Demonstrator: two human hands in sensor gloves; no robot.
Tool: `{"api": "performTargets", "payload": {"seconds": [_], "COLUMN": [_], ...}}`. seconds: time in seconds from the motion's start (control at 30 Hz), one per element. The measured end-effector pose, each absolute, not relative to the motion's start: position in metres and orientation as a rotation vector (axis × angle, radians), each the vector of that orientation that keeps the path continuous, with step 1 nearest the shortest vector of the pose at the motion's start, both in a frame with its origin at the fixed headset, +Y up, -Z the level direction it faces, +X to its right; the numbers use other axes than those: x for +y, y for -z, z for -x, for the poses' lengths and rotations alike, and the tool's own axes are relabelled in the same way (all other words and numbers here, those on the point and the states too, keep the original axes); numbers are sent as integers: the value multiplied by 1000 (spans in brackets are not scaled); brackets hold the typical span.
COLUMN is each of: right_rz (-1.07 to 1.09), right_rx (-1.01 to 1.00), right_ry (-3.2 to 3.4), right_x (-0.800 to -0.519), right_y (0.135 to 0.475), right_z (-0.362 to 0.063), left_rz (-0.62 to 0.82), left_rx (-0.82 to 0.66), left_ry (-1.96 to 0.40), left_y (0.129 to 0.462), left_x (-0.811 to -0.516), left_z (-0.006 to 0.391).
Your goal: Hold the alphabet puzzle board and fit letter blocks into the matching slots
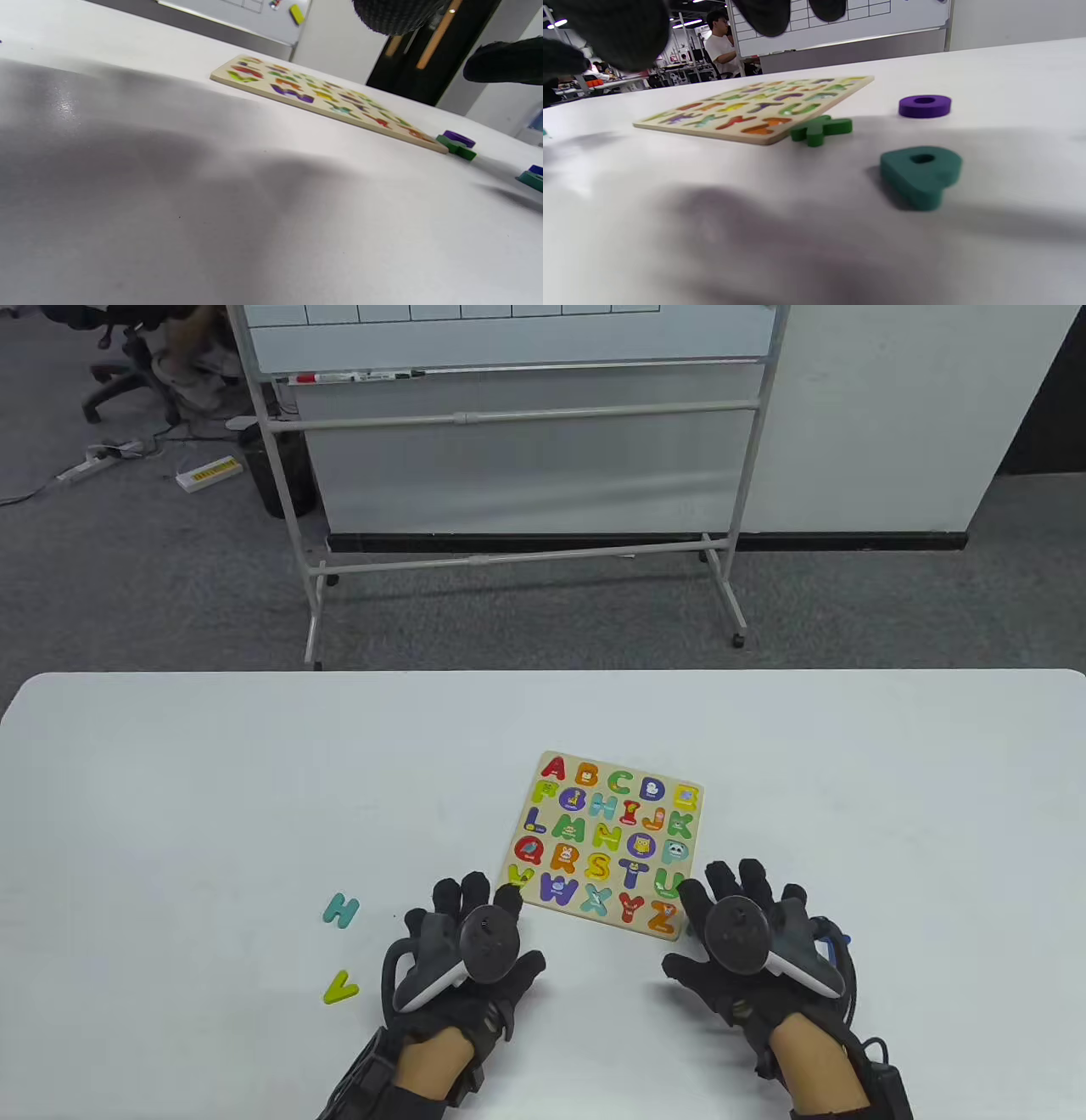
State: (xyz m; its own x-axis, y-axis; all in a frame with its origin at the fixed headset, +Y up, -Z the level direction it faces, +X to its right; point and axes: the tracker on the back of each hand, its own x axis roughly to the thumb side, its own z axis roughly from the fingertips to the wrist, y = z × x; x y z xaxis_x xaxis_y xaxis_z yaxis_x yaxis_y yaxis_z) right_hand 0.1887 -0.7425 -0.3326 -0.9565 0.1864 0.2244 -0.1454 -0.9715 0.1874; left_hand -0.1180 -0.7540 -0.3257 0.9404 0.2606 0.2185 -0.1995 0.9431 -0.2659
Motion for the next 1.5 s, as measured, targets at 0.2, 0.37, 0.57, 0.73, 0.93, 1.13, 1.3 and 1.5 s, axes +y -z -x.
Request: {"api": "performTargets", "payload": {"seconds": [0.2, 0.37, 0.57, 0.73, 0.93, 1.13, 1.3, 1.5], "right_rz": [-367, -352, -350, -367, -351, -341, -347, -336], "right_rx": [214, 193, 118, 58, 66, 72, 97, 91], "right_ry": [-2908, -2880, -2833, -2791, -2779, -2774, -2777, -2775], "right_x": [-740, -737, -735, -732, -732, -732, -733, -733], "right_y": [332, 331, 331, 330, 330, 332, 331, 332], "right_z": [-192, -196, -200, -199, -205, -209, -208, -210], "left_rz": [275, 319, 373, 378, 472, 445, 539, 476], "left_rx": [-265, -284, -202, -188, -237, -277, -231, -229], "left_ry": [-259, -250, -218, -219, -178, -173, -127, -112], "left_y": [325, 327, 338, 361, 396, 412, 419, 410], "left_x": [-759, -768, -783, -787, -788, -791, -805, -801], "left_z": [115, 113, 118, 111, 86, 62, 58, 62]}}
